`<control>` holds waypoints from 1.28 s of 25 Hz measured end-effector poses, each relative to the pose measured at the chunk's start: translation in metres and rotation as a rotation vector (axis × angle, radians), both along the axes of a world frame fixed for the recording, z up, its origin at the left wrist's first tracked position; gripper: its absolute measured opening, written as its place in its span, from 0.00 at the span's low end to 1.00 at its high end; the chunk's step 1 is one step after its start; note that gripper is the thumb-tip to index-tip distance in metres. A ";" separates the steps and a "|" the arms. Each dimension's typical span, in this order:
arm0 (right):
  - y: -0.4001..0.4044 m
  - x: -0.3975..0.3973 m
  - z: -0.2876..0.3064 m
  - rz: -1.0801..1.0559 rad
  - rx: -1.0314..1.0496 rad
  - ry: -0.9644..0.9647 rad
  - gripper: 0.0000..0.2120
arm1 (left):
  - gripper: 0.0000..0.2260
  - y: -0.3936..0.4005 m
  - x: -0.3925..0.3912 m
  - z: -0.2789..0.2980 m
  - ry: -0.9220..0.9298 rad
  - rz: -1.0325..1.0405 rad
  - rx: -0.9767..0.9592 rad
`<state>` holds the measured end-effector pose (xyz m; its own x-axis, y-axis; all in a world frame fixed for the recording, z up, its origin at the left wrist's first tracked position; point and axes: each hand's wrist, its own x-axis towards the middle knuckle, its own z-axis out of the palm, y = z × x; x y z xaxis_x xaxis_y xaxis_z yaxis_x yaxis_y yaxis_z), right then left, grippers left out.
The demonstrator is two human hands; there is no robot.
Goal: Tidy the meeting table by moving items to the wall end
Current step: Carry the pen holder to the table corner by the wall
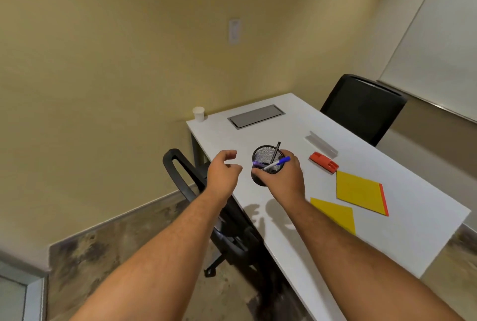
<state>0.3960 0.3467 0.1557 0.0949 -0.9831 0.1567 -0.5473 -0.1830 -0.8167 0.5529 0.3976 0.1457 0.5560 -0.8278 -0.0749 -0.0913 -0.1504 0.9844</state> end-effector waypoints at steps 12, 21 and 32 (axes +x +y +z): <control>-0.090 0.082 -0.050 -0.062 0.090 -0.002 0.45 | 0.19 -0.089 0.106 -0.028 -0.103 -0.095 0.138; -0.181 0.160 -0.062 0.061 0.128 -0.026 0.49 | 0.18 -0.179 0.192 -0.023 -0.309 -0.134 0.214; -0.237 0.241 -0.077 0.028 0.171 -0.042 0.48 | 0.17 -0.258 0.272 -0.073 -0.289 -0.187 0.247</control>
<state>0.6371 0.1093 0.0787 0.1197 -0.9928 -0.0080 -0.5085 -0.0544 -0.8593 0.8246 0.1392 0.0727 0.4252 -0.8931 -0.1469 -0.4067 -0.3335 0.8505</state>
